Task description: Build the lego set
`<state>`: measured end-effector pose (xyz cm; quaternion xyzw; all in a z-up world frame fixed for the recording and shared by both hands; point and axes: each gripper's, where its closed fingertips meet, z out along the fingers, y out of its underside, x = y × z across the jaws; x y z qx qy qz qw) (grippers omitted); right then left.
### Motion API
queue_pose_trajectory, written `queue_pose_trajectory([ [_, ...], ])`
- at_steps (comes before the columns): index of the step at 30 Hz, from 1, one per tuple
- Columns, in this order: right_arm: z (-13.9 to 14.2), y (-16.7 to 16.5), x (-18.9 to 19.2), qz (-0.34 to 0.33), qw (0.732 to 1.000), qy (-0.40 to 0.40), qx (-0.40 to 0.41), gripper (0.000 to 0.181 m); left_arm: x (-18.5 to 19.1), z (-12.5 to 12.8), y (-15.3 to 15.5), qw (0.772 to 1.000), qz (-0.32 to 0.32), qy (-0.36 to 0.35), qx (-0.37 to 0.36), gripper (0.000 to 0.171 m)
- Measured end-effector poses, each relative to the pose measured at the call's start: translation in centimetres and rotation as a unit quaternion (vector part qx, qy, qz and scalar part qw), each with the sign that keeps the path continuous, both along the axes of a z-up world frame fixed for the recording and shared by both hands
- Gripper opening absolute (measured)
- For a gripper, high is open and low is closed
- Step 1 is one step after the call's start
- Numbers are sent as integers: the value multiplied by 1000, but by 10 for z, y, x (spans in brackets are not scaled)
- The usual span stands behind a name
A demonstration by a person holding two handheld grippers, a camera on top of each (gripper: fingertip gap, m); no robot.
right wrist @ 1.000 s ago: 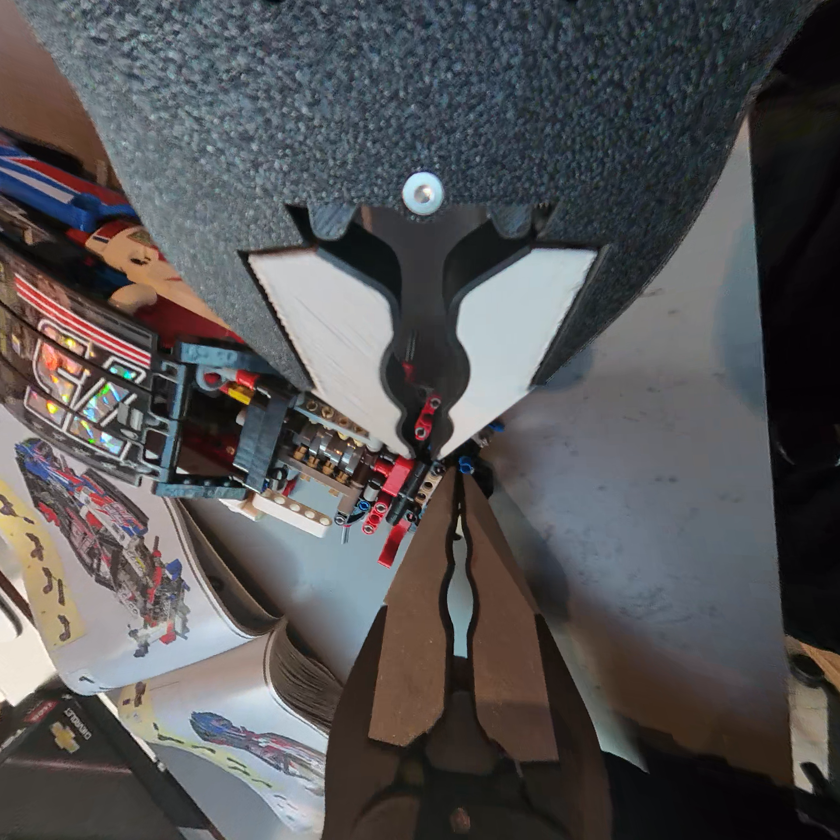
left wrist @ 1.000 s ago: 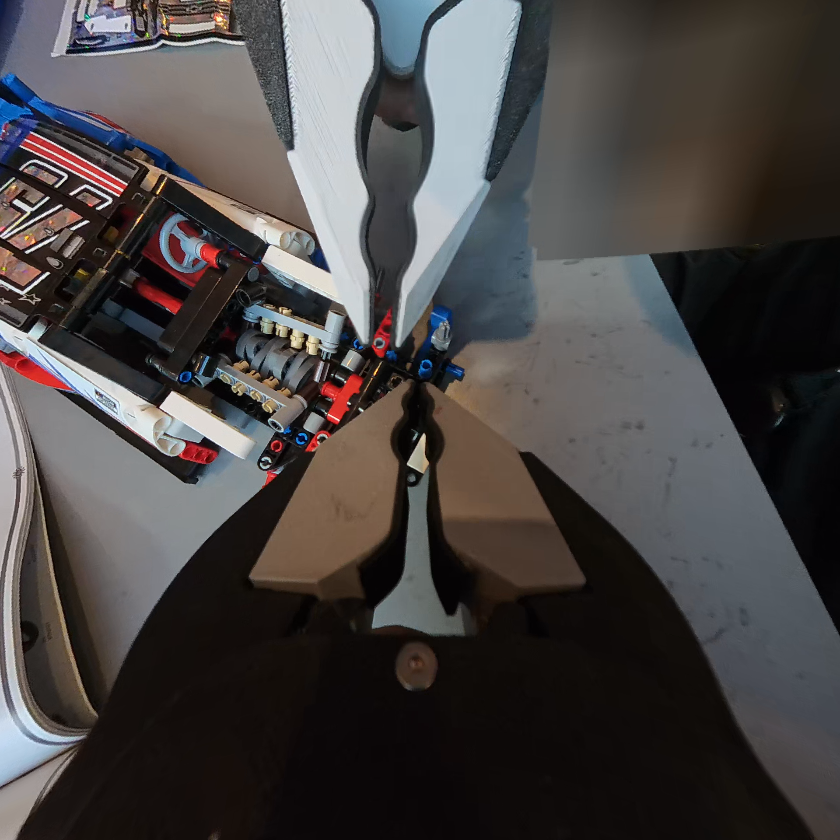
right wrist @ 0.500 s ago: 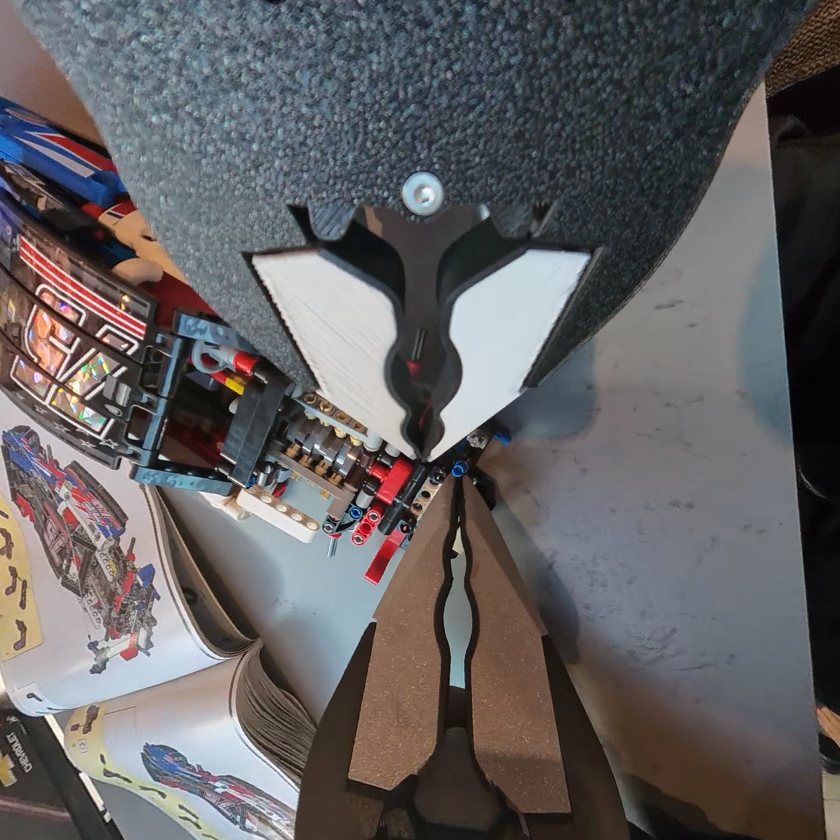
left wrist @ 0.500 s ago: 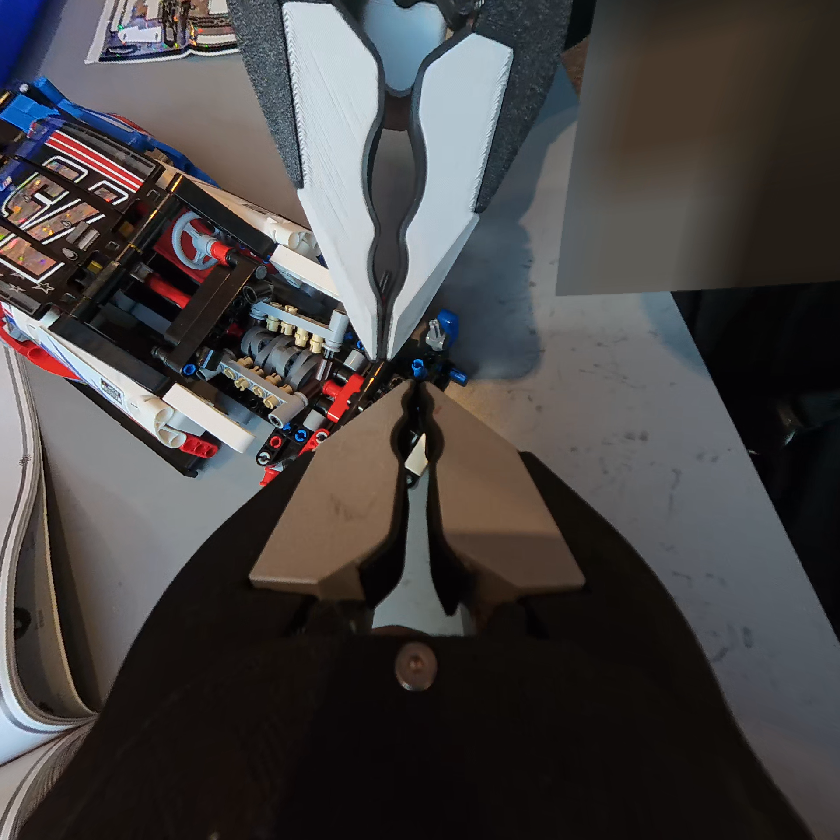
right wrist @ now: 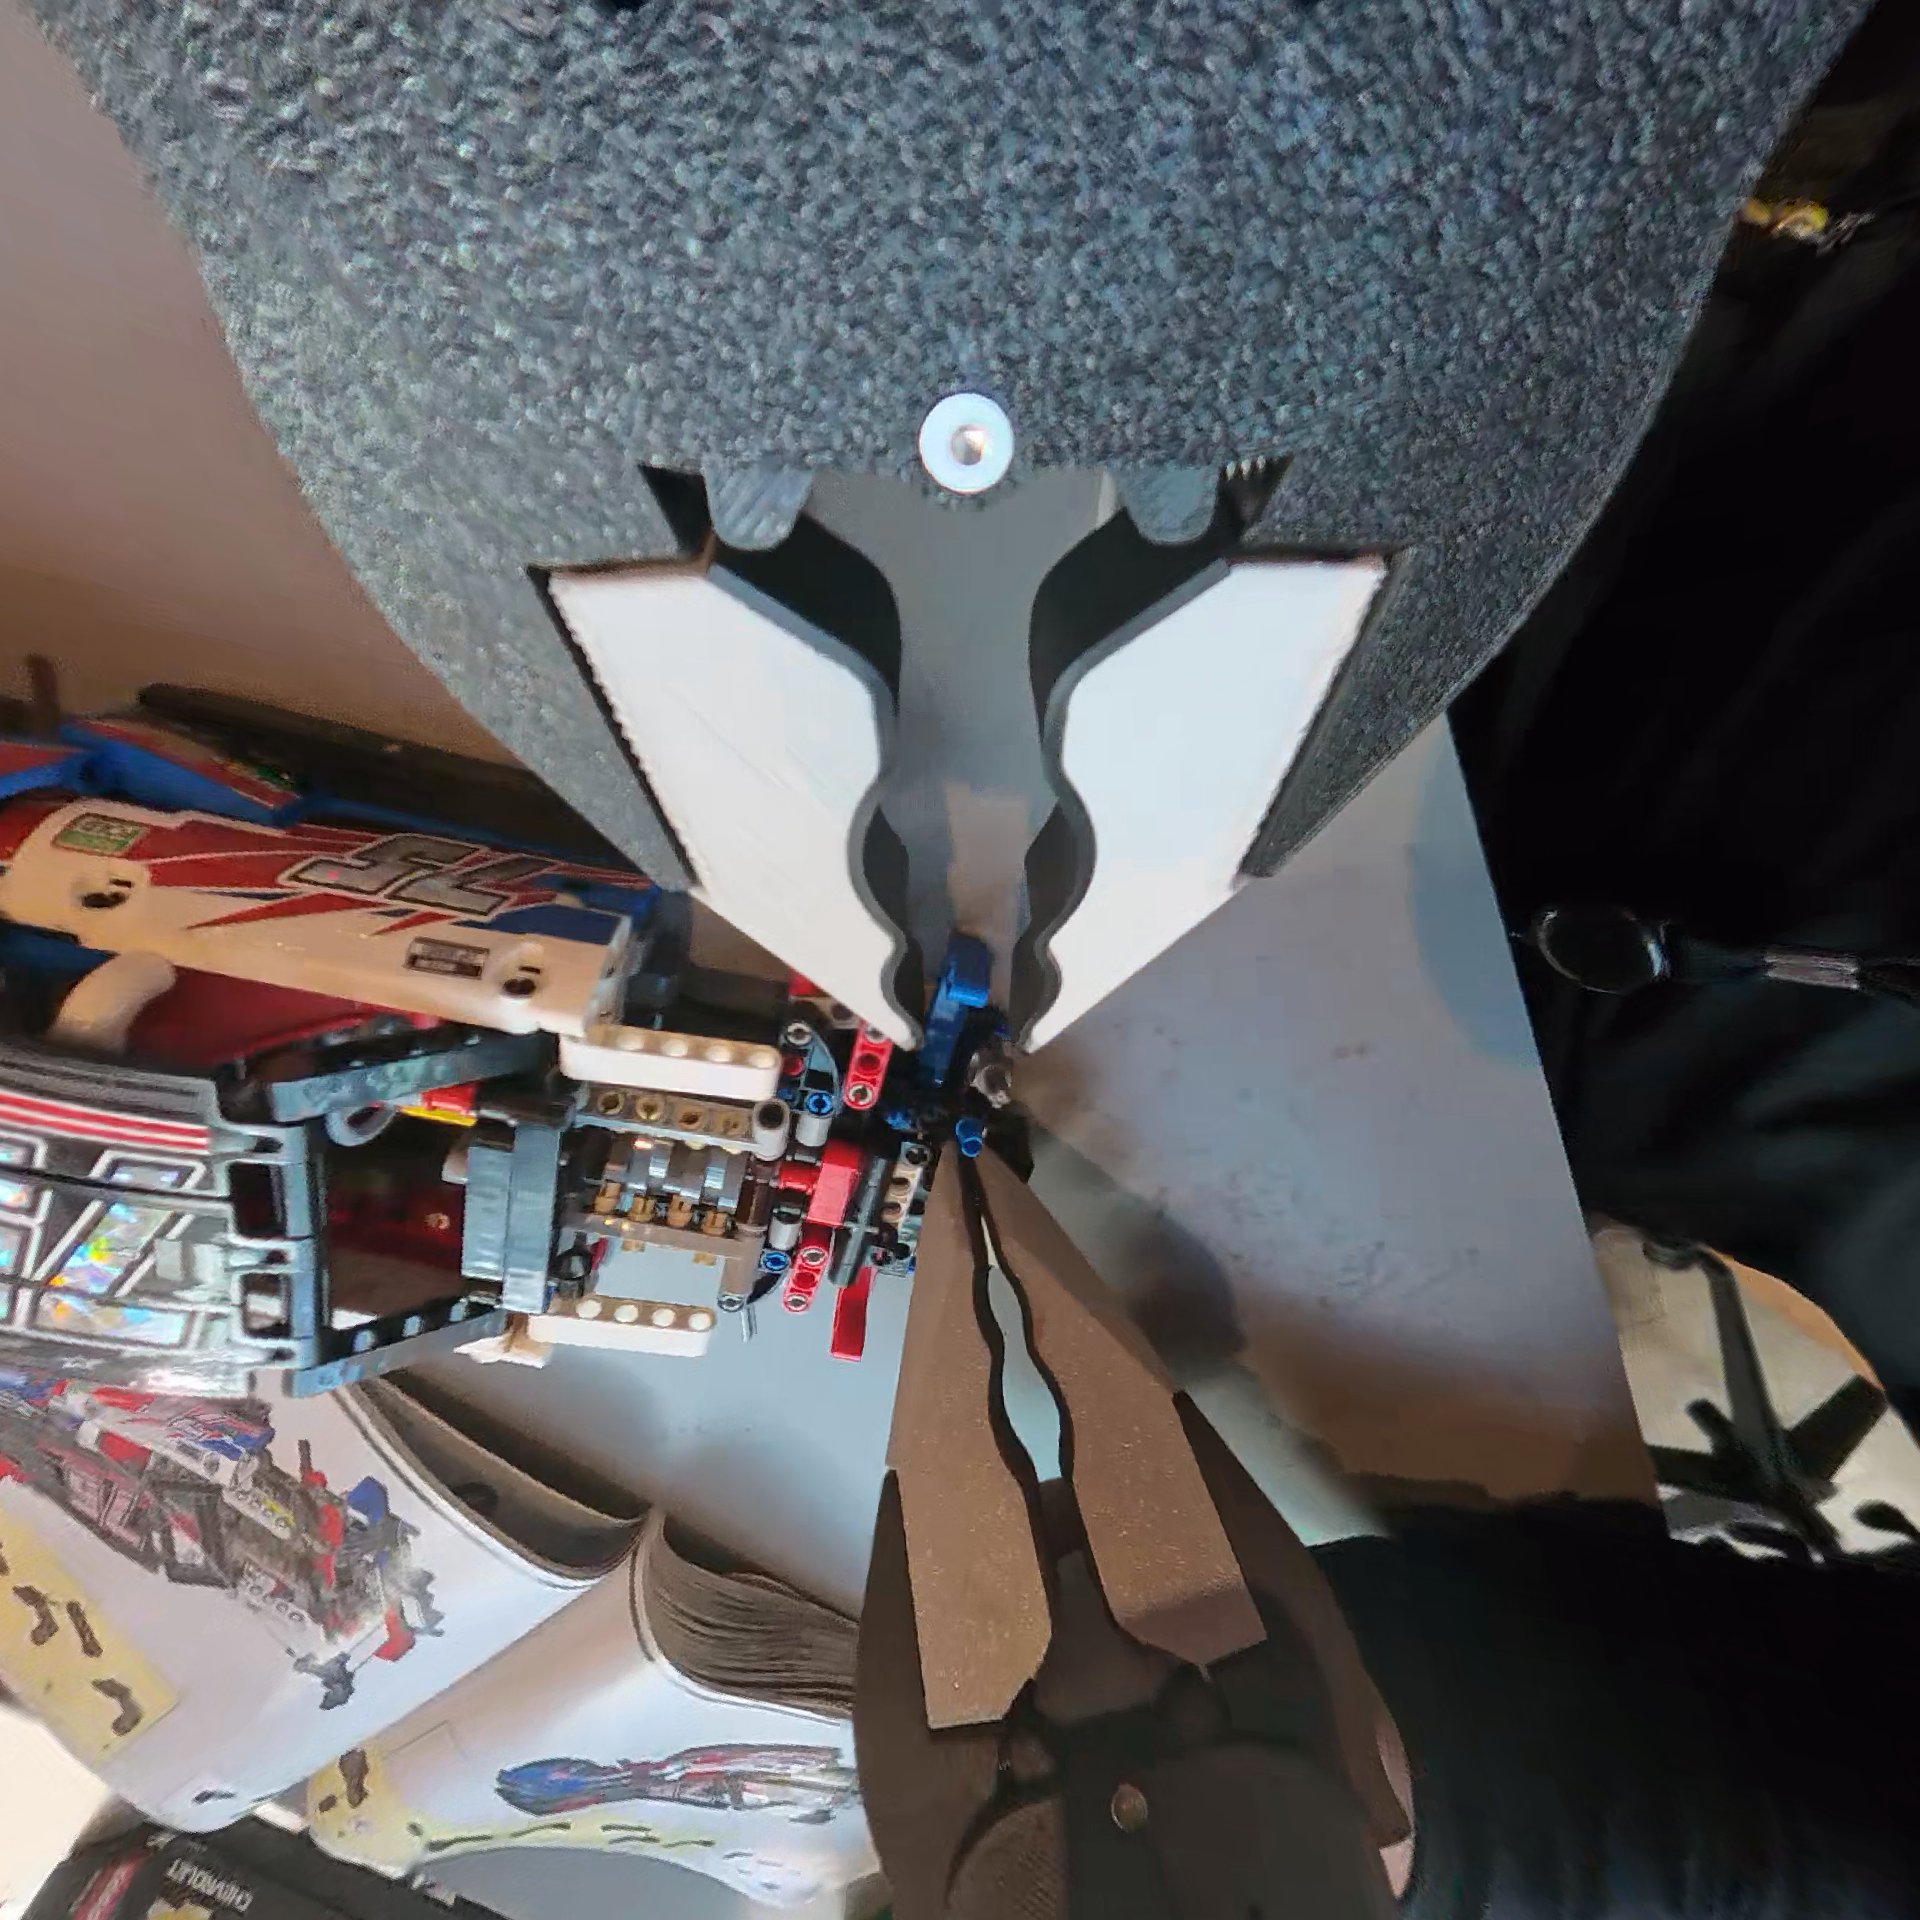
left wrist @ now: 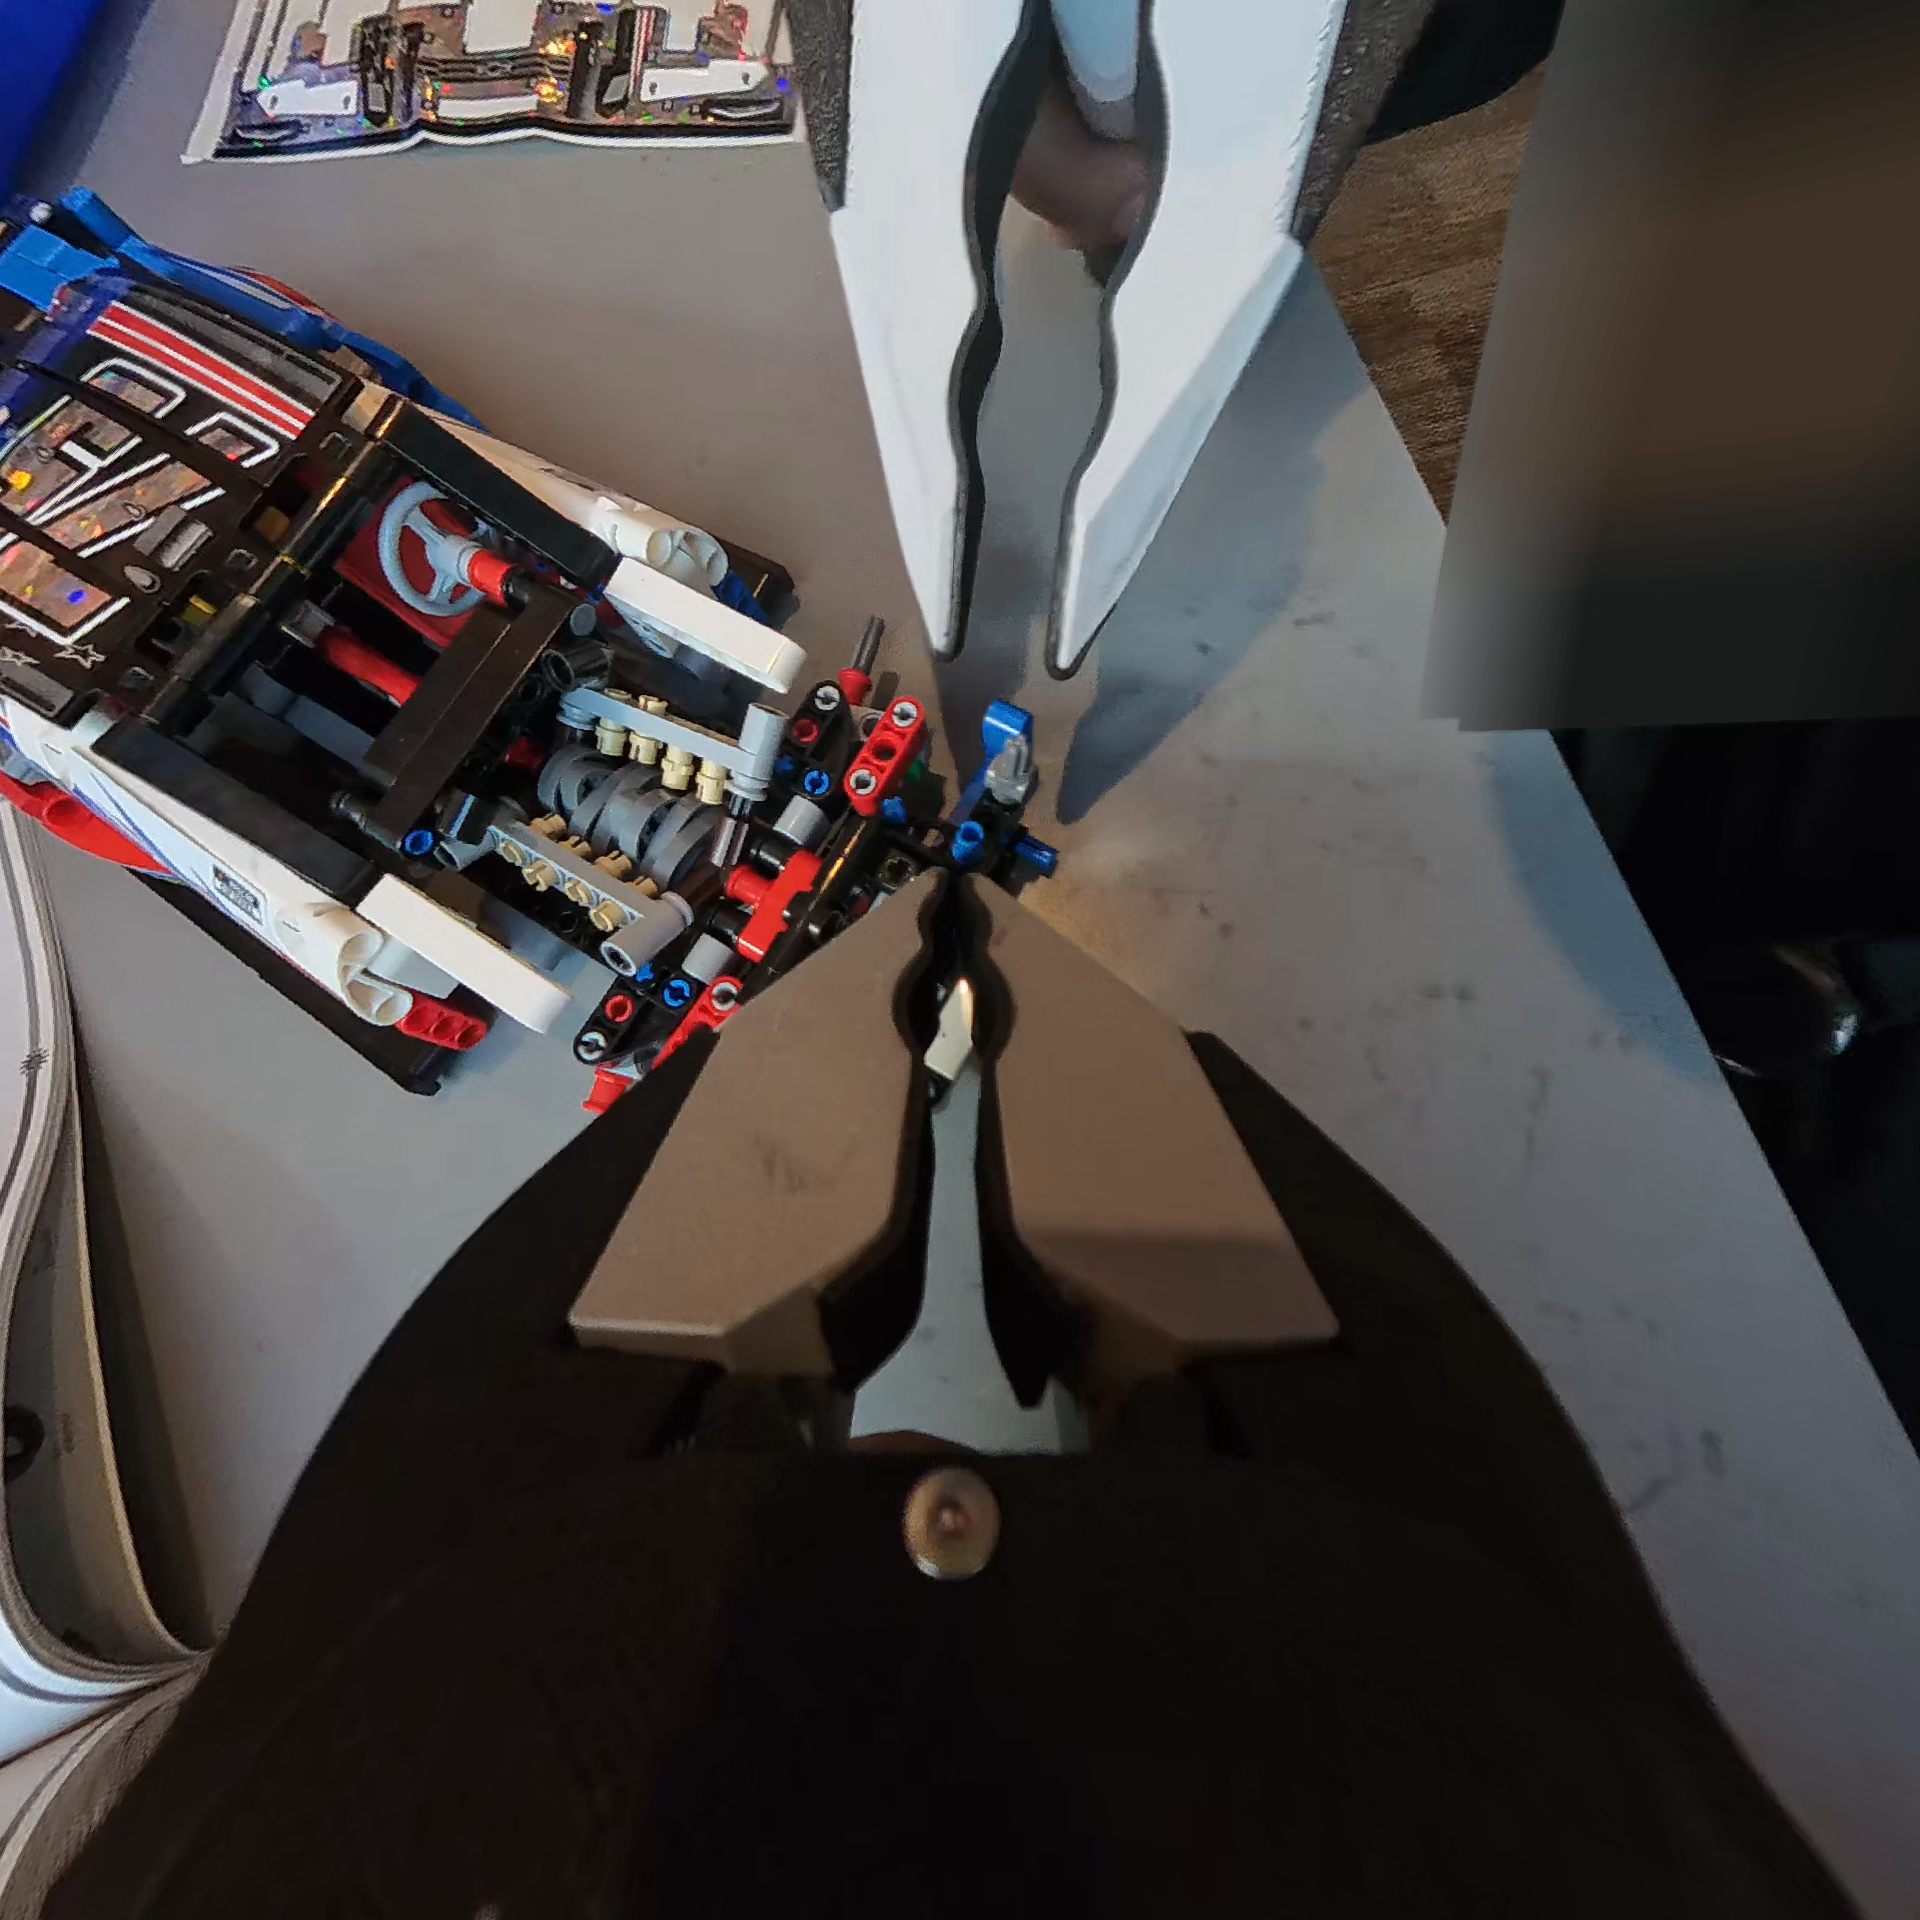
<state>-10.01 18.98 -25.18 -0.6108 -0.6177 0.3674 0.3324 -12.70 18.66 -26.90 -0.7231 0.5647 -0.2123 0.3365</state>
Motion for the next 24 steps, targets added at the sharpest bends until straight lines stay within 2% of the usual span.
queue_pose_trajectory([
  [4, -5, -3, -8, -16, 999, -23, 23, 13, 0, 0, 0, 1000, 0, -5, 3, 0],
  [9, -14, -2, -13, -50, 996, -40, 65, 24, 0, 0, 0, 1000, -5, 2, 12, 0],
  [13, -17, 1, -19, -68, 990, -58, 110, 15, 0, 0, 1, 1000, -10, 0, 4, 0],
  [14, -21, -1, -21, -64, 990, -69, 103, 9, 0, 0, 1, 1000, -11, -2, 4, 0],
  [17, -24, -1, -23, -69, 990, -85, 94, 8, -1, 0, 1, 1000, -14, 0, 15, 0],
  [20, -25, 1, -21, -79, 989, -111, 50, 7, -8, 3, 11, 998, -3, 20, 53, 0],
  [24, -26, 1, -21, -85, 990, -115, -15, 7, -9, 1, 13, 997, -19, 42, 66, 0],
])
